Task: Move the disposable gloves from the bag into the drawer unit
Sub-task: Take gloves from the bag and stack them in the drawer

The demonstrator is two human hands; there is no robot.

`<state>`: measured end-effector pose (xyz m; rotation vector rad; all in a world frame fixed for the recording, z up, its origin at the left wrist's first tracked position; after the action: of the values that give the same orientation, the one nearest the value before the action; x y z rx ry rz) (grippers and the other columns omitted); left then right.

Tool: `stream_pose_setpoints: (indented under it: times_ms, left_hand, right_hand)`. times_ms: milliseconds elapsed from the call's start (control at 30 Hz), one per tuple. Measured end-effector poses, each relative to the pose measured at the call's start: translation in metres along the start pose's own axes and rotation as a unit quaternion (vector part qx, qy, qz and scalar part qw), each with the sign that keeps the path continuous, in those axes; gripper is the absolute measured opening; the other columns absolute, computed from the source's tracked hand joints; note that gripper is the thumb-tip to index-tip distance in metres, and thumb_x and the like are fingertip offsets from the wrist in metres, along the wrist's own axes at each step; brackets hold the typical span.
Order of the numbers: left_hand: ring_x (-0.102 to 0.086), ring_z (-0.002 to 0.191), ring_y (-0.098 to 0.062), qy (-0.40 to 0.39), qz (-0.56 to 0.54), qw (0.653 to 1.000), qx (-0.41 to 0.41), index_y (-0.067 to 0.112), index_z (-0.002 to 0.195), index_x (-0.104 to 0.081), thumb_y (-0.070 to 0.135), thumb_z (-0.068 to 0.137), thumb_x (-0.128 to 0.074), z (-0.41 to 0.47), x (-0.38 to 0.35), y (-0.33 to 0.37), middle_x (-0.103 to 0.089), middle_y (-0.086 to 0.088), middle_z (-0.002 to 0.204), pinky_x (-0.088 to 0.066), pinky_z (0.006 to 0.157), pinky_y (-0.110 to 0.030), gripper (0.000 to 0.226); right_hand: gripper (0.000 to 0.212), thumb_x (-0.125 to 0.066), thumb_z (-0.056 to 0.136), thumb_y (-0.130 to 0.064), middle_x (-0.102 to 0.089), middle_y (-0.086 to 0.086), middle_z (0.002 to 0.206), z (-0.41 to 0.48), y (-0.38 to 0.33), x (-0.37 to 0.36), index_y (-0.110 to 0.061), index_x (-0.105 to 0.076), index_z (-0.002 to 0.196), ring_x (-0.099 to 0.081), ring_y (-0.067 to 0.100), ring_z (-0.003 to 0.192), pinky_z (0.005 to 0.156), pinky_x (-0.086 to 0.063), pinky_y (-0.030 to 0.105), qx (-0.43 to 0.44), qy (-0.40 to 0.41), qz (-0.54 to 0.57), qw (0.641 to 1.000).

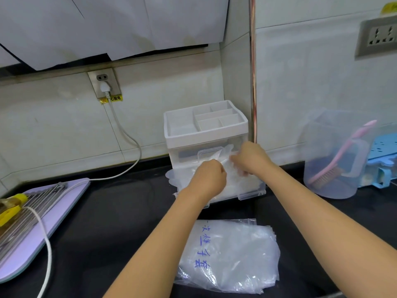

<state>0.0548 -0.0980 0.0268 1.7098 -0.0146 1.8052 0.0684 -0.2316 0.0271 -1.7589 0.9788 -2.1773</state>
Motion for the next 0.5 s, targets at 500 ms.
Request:
stream_pose_setpoints:
  times_ms: [500]
  left_hand:
    - [-0.054, 0.041, -0.006, -0.038, -0.063, 0.995, 0.072, 0.002, 0.091, -0.07, 0.016, 0.093, -0.059, 0.025, 0.013, -0.029, -0.067, -0.003, 0.061, -0.046, 0.053, -0.02, 0.018]
  right_hand:
    - [0.041, -0.065, 0.087, -0.043, -0.048, -0.001, 0.062, -0.003, -0.022, 0.023, -0.013, -0.049, 0.065, -0.043, 0.013, 0.053, 0.057, -0.039, 0.021, -0.023, -0.164, -0.303, 0.939]
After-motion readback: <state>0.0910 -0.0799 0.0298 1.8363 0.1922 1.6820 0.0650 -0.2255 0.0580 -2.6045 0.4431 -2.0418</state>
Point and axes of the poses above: each hand's wrist, its own z-axis towards the middle knuckle, its own x-axis out of the back of the hand, y = z × x, the point moved 5 cm from there along z, towards the middle knuckle
